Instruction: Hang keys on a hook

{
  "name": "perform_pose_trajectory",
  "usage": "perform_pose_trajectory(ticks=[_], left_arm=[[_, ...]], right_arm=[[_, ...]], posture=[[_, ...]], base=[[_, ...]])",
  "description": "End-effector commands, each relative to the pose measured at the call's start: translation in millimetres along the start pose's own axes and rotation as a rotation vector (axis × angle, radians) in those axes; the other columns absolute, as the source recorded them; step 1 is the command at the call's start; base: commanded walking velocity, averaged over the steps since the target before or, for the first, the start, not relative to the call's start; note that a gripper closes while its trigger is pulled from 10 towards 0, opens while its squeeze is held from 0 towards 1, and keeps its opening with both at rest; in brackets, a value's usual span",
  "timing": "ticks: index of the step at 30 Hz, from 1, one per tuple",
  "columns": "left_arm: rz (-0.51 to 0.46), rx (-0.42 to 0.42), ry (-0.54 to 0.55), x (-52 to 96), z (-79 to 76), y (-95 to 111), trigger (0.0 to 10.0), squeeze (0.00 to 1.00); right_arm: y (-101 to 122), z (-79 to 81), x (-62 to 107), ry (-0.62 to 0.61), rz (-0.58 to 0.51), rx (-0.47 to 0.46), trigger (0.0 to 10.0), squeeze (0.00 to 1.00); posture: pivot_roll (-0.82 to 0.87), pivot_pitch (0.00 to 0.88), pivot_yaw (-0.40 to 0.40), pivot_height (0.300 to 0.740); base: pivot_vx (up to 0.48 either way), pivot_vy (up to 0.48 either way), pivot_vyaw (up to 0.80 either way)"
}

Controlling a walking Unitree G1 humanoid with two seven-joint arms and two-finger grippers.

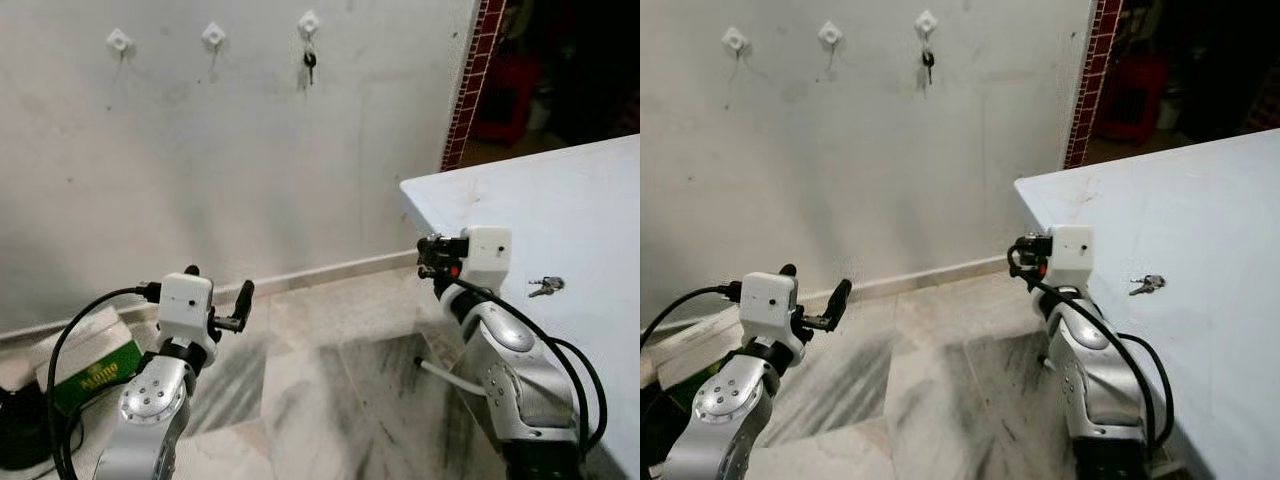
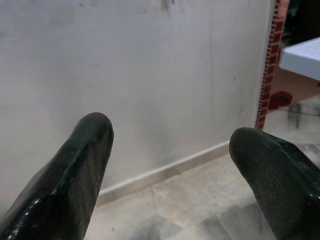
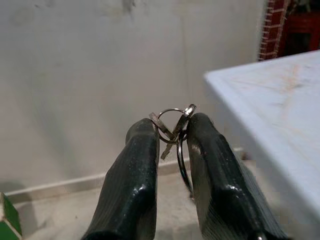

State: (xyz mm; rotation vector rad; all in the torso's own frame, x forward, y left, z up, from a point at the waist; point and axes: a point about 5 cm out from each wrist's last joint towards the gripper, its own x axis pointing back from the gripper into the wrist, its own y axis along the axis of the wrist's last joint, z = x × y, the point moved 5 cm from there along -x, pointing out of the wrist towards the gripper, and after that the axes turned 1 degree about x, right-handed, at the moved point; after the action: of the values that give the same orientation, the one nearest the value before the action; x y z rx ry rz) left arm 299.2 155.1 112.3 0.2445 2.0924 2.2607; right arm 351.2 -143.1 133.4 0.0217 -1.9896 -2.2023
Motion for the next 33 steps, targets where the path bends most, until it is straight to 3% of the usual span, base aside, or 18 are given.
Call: perform_pose_trajectory(ticks=[1, 21, 33], left_arm=[[-0.007, -0.009, 0.013, 0.5, 7.0, 1.6, 10.0, 0.0], [-0.046, 0.056, -0.028, 1.0, 2.2, 8.4, 10.0, 0.0], [-0.043, 0.062, -0.051, 1.0, -1.1, 7.9, 10.0, 0.0]], right_arm=[[8.8, 14.0, -3.6, 0.039, -0.029, 0.0, 10.0, 0.0], [8.8, 19.2, -4.5, 0.068, -0.035, 0.019, 10.0, 0.0], [10.2, 23.7, -3.9, 0.092, -0.045, 0.022, 10.0, 0.0]], posture=[[0.05, 0.0, 0.039, 0.74], [0.06, 0.0, 0.031, 0.74], [0.05, 0.0, 0.034, 0.74]], base=[[0.0, 0.0, 0.0], [0.0, 0.0, 0.0], [0.273, 0.0, 0.13]])
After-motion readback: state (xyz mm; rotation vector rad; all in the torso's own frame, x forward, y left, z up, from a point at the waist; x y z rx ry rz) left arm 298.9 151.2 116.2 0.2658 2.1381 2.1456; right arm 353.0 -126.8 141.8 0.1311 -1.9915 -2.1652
